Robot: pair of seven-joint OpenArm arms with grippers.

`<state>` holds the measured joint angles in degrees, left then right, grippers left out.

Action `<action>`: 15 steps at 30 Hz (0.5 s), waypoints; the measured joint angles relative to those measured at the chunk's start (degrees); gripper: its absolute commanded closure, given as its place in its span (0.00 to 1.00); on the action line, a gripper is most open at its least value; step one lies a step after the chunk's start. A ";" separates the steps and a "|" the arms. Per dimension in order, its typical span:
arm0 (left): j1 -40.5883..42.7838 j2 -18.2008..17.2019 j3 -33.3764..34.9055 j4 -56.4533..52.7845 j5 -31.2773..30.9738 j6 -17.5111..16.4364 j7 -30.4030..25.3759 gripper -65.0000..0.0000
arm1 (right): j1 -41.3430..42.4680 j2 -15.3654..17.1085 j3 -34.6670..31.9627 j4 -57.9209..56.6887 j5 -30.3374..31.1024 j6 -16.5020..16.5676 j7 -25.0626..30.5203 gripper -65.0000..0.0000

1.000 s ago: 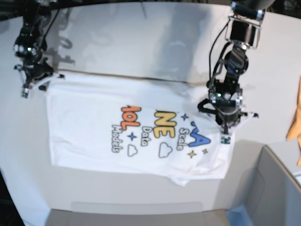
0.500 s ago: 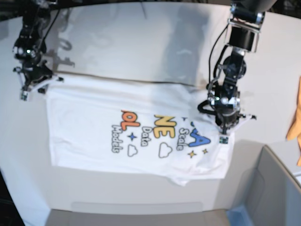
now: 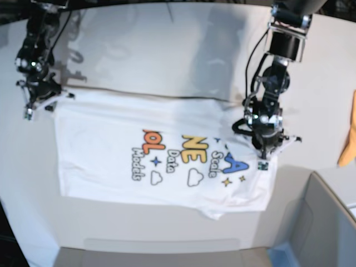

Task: Layout the t-shirt on the table in an organized manner, then fold the t-shirt properly
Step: 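Release the shirt and raise the left gripper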

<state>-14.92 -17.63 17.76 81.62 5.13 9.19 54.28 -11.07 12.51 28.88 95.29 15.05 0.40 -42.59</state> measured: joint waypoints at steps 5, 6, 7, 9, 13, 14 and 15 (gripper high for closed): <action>-0.46 -0.13 0.00 0.00 -0.02 0.00 -0.13 0.57 | 0.13 0.02 0.00 0.02 -0.07 0.02 0.00 0.81; -0.83 -0.13 0.00 0.00 -0.02 0.00 -0.15 0.56 | 0.13 0.04 0.00 0.02 -0.22 0.00 0.00 0.75; -1.29 -0.11 0.04 0.00 0.00 -0.02 -0.17 0.56 | 0.13 0.20 0.00 0.02 -0.22 0.02 -0.02 0.70; -1.75 -0.13 0.04 0.70 0.00 0.00 -0.17 0.56 | 0.13 0.35 0.00 0.20 -0.33 0.00 0.02 0.62; -1.22 -0.20 -0.13 8.48 -0.26 0.07 0.98 0.56 | 0.11 0.26 0.04 3.08 -0.07 -0.02 0.04 0.57; -1.07 -0.24 -0.15 11.78 -0.20 0.20 1.16 0.56 | 0.11 0.28 0.04 3.82 -0.02 -0.02 0.22 0.57; -1.14 -0.33 -0.13 14.49 -0.07 0.09 0.94 0.56 | 0.22 0.31 0.07 4.11 0.00 -0.02 0.33 0.57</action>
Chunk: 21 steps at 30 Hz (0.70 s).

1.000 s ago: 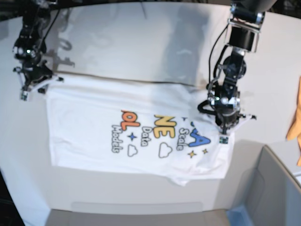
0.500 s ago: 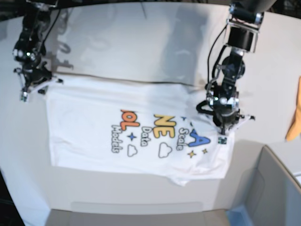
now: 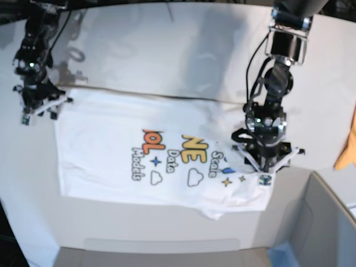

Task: Layout the t-shirt on the table in an organized manner, then fold the t-shirt properly
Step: 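Release the shirt and raise the left gripper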

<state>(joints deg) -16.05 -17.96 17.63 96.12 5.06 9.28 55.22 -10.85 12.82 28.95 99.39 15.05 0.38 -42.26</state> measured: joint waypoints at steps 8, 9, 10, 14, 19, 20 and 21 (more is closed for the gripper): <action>2.38 0.00 0.11 -2.84 0.09 -0.24 3.61 0.56 | -0.26 -0.02 0.00 -0.13 -0.22 0.00 -0.17 0.57; 2.40 0.00 0.11 -4.90 -0.07 -0.20 3.67 0.56 | -0.42 -0.02 0.00 -0.22 -0.20 0.00 -0.20 0.57; 2.36 0.02 0.11 -6.12 -0.07 -0.13 3.65 0.56 | -0.55 0.00 0.00 -0.35 -0.15 0.02 -0.17 0.57; 1.75 0.00 0.11 -9.42 0.28 -0.15 3.04 0.56 | -0.94 0.00 0.00 -0.68 -0.20 0.02 -0.31 0.57; 2.23 -0.09 -0.02 -6.88 0.17 0.07 3.87 0.56 | -1.22 0.00 0.00 -0.68 -0.20 0.02 -0.24 0.57; 2.47 -0.15 -0.04 -4.33 0.11 -0.02 4.04 0.56 | -1.40 0.04 0.00 -0.68 -0.20 0.02 -0.22 0.57; 2.84 -0.33 -0.61 -1.14 -0.11 0.04 4.17 0.56 | -1.62 0.17 0.15 -0.68 -0.17 0.09 -0.26 0.57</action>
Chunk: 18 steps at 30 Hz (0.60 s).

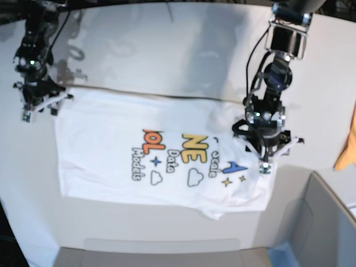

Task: Layout the t-shirt on the table in an organized manner, then fold the t-shirt properly
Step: 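Release the shirt and raise the left gripper, then grasp the shirt collar edge with both grippers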

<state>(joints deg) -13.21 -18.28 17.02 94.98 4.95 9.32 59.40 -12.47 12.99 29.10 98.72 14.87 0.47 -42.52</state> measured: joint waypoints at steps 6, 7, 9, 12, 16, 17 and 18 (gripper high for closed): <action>9.81 0.20 -10.64 16.61 1.20 0.07 -0.85 0.41 | -0.37 1.07 1.18 -0.13 -0.13 -0.07 0.07 0.57; 11.52 0.15 -10.71 16.37 1.31 0.48 0.55 0.38 | -0.37 0.92 1.14 -0.13 -0.04 -0.04 0.07 0.57; 14.75 0.22 -9.97 14.84 0.09 0.04 1.75 0.36 | -0.83 0.61 1.07 -0.17 0.20 0.17 0.02 0.57; 17.92 1.03 -7.52 14.08 -0.90 -0.15 1.31 0.37 | -0.81 0.79 1.07 -0.24 -0.04 0.13 -0.04 0.57; 18.84 2.80 -7.67 14.49 -0.07 0.24 0.33 0.37 | -0.72 0.59 1.01 -0.24 -0.04 0.13 0.07 0.57; 18.86 3.13 -7.78 14.49 -0.04 0.24 0.35 0.37 | -0.70 0.59 0.81 -0.24 -0.02 0.13 0.09 0.57; 18.84 3.45 -7.80 14.49 -0.02 0.22 0.35 0.37 | -0.63 0.59 0.72 -0.24 0.04 0.15 0.09 0.57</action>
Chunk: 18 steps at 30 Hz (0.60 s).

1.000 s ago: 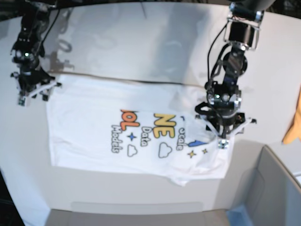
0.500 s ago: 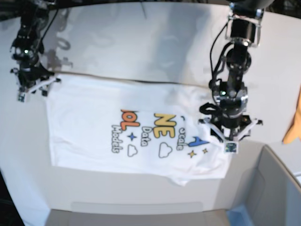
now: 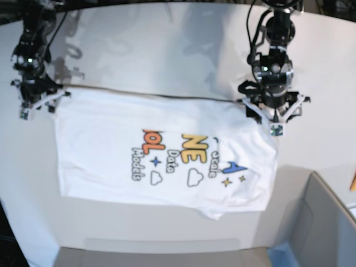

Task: Layout the t-shirt on the table in an organized manner, then fold the t-shirt properly
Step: 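Grasp the shirt collar edge with both grippers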

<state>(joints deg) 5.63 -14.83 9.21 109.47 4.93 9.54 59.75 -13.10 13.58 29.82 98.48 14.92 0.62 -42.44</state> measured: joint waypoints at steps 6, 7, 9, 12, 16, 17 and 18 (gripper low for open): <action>-0.17 0.39 0.17 -2.54 -0.02 -0.15 -0.04 0.37 | -0.20 0.09 0.07 0.00 -0.04 0.00 -0.02 0.57; -0.20 0.39 0.17 -3.37 -0.02 -0.15 -0.02 0.37 | -0.20 0.07 0.09 0.00 -0.04 0.00 -0.02 0.57; -0.20 0.39 0.17 -4.81 -0.11 -0.17 -0.11 0.40 | -0.17 0.07 0.07 0.00 -0.07 0.00 0.00 0.57; -0.22 0.39 0.04 -6.25 -3.34 -0.13 -0.33 0.44 | -0.22 0.07 0.07 0.13 -0.07 0.00 -0.02 0.57; -0.52 0.37 0.00 -7.43 -6.69 -0.15 -0.39 0.50 | -0.22 0.09 -1.33 2.99 -0.13 -0.04 -0.17 0.57; -0.92 0.37 0.00 -7.58 -6.71 -0.15 -0.39 0.52 | -0.22 0.17 -2.23 3.93 -0.09 -0.04 0.00 0.57; -1.49 0.39 0.00 -7.67 -6.73 -0.17 -0.42 0.53 | -0.22 0.17 -3.43 5.09 -0.04 0.00 -0.04 0.57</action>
<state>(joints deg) 4.14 -14.44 9.21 101.80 -1.80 9.37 59.33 -13.32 13.76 26.39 103.57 14.87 0.62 -42.48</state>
